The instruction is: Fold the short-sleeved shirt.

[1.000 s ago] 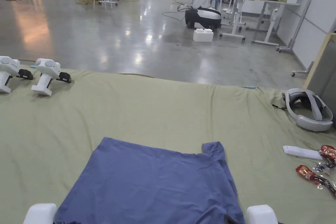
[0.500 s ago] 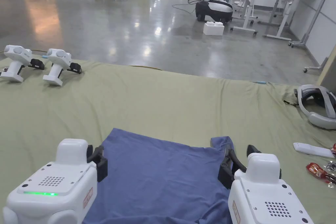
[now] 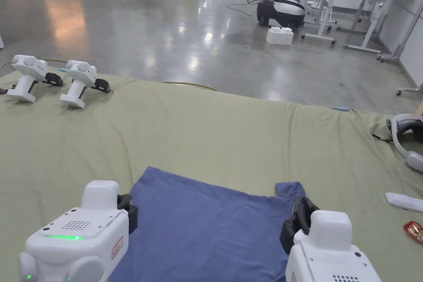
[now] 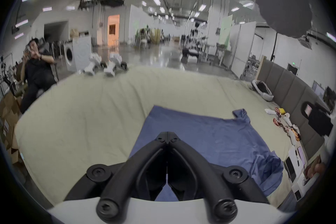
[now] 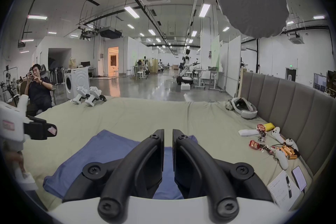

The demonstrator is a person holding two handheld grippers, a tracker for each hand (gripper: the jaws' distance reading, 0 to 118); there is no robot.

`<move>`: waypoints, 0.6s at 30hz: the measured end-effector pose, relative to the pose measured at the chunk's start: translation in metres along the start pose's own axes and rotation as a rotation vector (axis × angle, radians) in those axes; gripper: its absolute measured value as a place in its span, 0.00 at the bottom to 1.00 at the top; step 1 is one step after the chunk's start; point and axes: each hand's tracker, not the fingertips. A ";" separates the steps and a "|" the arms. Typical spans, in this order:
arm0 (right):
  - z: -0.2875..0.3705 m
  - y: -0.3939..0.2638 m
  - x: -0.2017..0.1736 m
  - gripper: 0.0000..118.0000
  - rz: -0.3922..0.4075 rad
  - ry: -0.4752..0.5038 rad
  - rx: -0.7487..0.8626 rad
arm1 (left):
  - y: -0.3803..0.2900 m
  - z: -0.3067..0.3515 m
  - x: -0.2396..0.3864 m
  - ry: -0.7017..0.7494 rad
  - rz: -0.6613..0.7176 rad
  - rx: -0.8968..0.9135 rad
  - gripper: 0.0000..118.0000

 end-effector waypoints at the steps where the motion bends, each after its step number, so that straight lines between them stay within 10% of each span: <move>1: -0.004 -0.003 0.002 0.11 -0.001 0.003 -0.014 | 0.002 -0.014 -0.006 0.001 0.013 -0.038 0.01; 10: -0.043 -0.035 0.028 0.11 0.016 -0.001 -0.151 | 0.057 -0.185 -0.041 -0.034 0.021 -0.329 0.04; 16: -0.063 -0.055 0.045 0.11 0.019 -0.029 -0.230 | 0.096 -0.271 -0.047 -0.051 0.067 -0.401 0.56; 18: -0.068 -0.061 0.050 0.11 0.019 -0.040 -0.249 | 0.104 -0.295 -0.046 -0.050 0.065 -0.428 0.59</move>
